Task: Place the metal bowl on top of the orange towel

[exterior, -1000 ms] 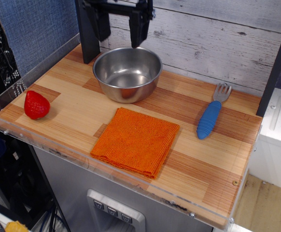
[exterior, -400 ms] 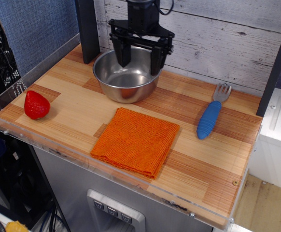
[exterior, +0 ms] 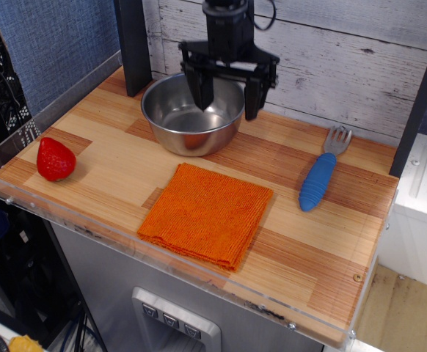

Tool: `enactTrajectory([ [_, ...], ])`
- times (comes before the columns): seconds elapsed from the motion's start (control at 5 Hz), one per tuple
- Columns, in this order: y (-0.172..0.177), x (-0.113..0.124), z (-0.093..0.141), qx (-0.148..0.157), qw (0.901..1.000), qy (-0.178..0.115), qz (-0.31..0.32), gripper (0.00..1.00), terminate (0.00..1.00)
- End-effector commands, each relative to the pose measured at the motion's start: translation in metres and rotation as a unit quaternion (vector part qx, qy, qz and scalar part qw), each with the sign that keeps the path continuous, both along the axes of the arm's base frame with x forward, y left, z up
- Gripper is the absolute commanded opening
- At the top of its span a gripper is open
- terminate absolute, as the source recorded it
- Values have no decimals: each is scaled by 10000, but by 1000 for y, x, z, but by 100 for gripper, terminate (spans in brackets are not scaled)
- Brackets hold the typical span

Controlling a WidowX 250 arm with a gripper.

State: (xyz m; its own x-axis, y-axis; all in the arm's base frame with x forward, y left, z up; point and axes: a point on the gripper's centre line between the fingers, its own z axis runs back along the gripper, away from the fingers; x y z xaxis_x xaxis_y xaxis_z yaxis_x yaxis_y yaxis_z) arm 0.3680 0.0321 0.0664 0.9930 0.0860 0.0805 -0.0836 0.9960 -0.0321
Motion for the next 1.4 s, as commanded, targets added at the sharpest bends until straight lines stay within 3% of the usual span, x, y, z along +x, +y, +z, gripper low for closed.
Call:
enactTrajectory([
  [0.0,2,-2,-21,-105,9995,267,126,100,0],
  [0.2,-5,-5,-27,-51,9996,246,95,100,0],
  [0.4,-4,-4,-23,3,9998,176,99,0,0],
  [0.8,11,-8,6,-4,9990,-112,425,0,0],
  [1.0,32,-18,25,189,9973,-182,693,0,0],
  [1.2,55,-35,61,476,9932,-416,976,0,0],
])
